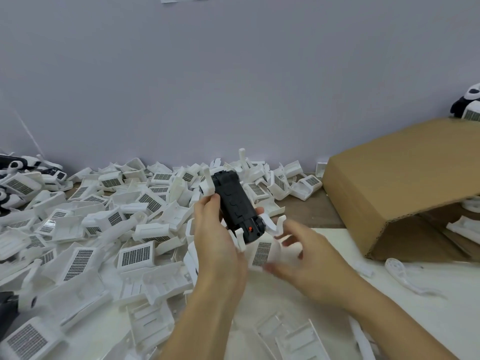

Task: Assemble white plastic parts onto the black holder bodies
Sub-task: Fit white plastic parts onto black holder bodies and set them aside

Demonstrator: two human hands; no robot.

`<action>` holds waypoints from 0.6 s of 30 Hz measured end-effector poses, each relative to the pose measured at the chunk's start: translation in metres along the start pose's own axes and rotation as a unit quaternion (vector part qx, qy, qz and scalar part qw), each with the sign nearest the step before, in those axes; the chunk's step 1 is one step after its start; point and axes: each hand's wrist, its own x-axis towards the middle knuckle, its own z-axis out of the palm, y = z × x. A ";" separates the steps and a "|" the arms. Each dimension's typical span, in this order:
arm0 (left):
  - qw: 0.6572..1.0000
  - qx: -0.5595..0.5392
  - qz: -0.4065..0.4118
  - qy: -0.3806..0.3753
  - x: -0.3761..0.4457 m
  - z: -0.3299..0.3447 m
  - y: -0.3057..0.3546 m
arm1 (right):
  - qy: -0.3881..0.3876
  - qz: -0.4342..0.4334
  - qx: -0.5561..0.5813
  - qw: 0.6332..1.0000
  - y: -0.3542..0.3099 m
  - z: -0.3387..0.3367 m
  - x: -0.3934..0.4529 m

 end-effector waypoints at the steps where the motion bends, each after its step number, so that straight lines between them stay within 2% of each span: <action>1: 1.000 0.004 0.001 0.000 0.000 0.000 0.000 | 0.028 0.005 -0.008 1.000 0.000 -0.003 0.001; 4: 1.000 0.009 -0.002 -0.001 0.000 -0.001 0.000 | 0.059 0.017 -0.002 0.998 -0.004 -0.020 0.005; 9: 0.999 0.020 -0.034 -0.003 0.000 0.004 -0.003 | -0.059 0.052 -0.100 0.992 -0.026 -0.080 -0.007; 12: 0.996 0.037 -0.075 -0.017 -0.002 0.008 -0.010 | -0.088 0.101 -0.138 0.981 -0.035 -0.112 -0.027; 16: 0.993 0.054 -0.087 -0.057 -0.003 0.012 -0.015 | -0.160 0.201 -0.281 0.925 -0.042 -0.125 -0.055; 18: 0.992 0.065 -0.086 -0.070 -0.003 0.014 -0.017 | -0.201 0.260 -0.313 0.891 -0.046 -0.122 -0.068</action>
